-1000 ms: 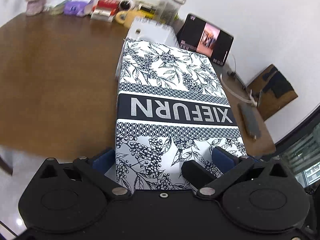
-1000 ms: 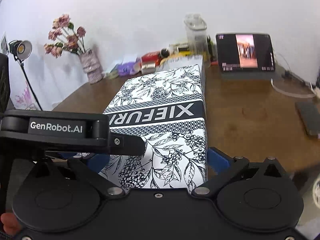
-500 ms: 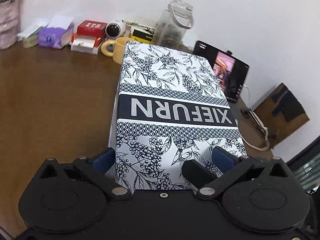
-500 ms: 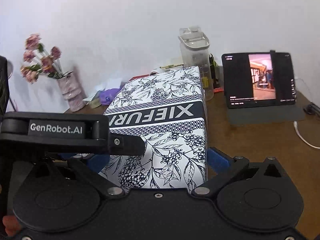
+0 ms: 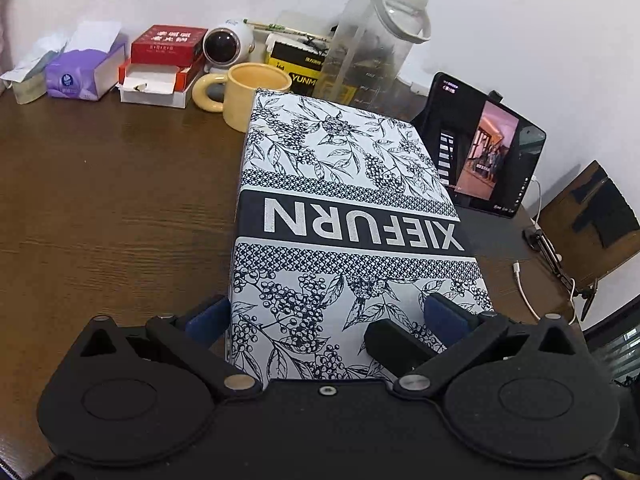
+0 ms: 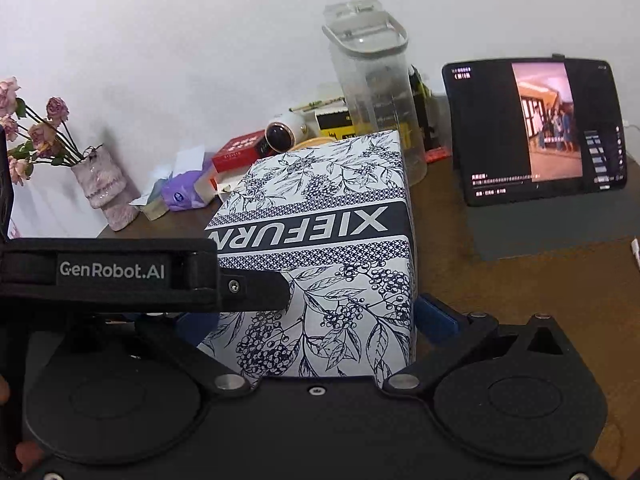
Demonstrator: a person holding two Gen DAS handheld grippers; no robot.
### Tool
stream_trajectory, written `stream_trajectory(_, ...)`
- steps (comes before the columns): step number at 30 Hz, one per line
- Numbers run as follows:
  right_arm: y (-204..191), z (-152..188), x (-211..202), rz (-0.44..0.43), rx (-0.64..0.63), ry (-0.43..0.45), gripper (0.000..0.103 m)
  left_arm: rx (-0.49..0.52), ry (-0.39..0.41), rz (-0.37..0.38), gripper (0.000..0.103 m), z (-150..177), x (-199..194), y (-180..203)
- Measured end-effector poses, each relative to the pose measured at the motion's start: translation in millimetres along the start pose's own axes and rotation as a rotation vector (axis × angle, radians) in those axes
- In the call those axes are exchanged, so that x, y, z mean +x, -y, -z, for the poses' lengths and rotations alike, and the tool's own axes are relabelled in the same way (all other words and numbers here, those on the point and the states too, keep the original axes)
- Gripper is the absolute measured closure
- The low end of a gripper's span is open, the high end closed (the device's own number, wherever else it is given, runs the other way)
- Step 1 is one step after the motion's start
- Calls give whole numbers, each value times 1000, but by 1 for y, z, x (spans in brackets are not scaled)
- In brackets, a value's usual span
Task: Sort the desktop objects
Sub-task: 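Lift the XIEFURN lid with both grippers and carry it over the open box, then lower the lid onto the open box and open both grippers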
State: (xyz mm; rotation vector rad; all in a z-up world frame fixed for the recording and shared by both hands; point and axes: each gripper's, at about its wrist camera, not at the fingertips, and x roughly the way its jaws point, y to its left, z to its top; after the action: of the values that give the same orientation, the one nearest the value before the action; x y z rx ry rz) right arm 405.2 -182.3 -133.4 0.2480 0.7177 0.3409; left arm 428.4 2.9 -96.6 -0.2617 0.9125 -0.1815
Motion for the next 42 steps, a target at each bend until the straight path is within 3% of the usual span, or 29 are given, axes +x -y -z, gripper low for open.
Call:
stream_trajectory(13,0,4,3,-7,-13,-35,0,44,-63,-18,1,4,-4,-2)
stream_trajectory(21,7,5,23,-16,-2,-130,0,68,-147,-35,0,4,18,-5)
stream_trajectory(28,17,-3,42,-41,89,-216,0,-6,-245,-13,0,-10,36,-15)
stream_trajectory(34,24,2,35,-57,115,-194,0,6,-165,-7,0,-4,26,-20)
stream_trajectory(38,11,6,-9,37,5,-127,0,94,28,-63,0,11,-16,-11)
stream_trajectory(42,-6,22,-79,98,-133,-40,0,207,158,-61,0,48,-74,-1)
